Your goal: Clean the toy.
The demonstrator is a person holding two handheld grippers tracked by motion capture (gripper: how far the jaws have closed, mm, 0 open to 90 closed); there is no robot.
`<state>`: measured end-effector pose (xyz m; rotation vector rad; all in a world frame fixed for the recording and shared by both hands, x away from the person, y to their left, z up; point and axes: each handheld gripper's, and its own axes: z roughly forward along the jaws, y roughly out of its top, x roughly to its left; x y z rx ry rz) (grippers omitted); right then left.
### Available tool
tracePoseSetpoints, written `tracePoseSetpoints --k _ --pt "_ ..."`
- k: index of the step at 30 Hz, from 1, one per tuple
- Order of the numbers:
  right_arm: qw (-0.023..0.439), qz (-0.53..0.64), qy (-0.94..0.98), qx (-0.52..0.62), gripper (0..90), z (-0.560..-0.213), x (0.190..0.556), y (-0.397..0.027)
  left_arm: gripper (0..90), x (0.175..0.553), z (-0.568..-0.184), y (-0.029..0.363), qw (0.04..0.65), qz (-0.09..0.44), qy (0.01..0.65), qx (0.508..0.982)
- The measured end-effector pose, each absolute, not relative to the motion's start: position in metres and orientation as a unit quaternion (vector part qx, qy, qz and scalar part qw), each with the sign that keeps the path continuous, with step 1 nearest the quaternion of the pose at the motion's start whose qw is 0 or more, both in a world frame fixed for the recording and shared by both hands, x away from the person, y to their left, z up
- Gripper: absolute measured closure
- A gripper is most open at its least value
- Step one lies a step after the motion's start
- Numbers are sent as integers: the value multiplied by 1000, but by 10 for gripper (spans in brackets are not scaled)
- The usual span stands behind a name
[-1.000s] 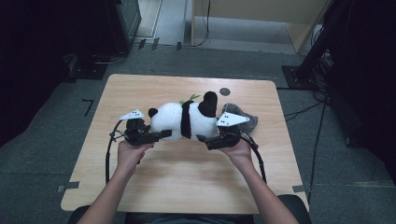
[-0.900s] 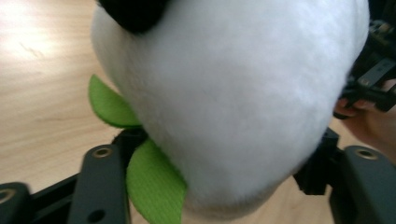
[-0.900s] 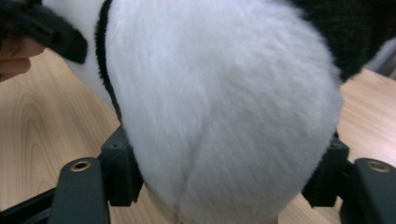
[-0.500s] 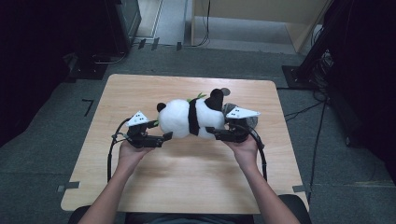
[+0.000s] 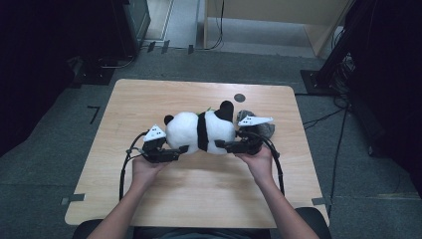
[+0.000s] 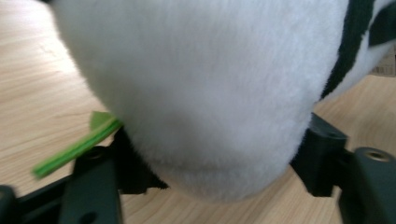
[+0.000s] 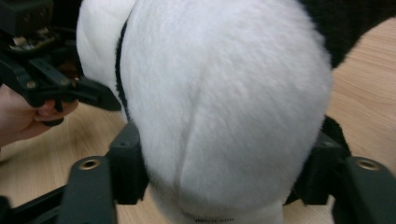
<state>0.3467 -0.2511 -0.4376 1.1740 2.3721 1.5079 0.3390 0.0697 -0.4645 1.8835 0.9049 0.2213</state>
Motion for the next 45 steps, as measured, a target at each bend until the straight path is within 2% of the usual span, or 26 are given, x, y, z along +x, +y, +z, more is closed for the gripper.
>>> tracePoseSetpoints --k 3,9,12,15,21,25,27,30,38,43,45 --pt "51 500 776 381 226 -439 349 -251 487 339 -460 74 506 83 372 774" --pt "54 521 776 351 190 -433 348 -258 520 345 -450 90 528 42 383 757" --pt "57 522 783 333 205 -430 343 -259 521 345 -443 96 533 50 379 755" --pt "63 525 787 317 256 -429 340 -260 521 345 -441 102 536 52 388 748" --pt "87 505 803 303 313 -433 333 -265 520 350 -443 109 550 25 399 733" --pt "90 486 815 301 280 -437 331 -248 401 352 -450 97 528 21 399 750" --pt "106 451 827 317 316 -442 333 -242 324 353 -453 95 518 22 401 755" --pt "82 447 827 332 329 -446 336 -245 280 356 -456 97 522 15 408 749" --pt "70 453 817 350 327 -444 338 -248 253 358 -466 97 505 -14 431 748" --pt "69 449 814 362 350 -446 341 -249 241 357 -472 97 477 17 424 769" --pt "69 455 810 362 361 -448 343 -250 239 359 -476 98 472 15 430 770"
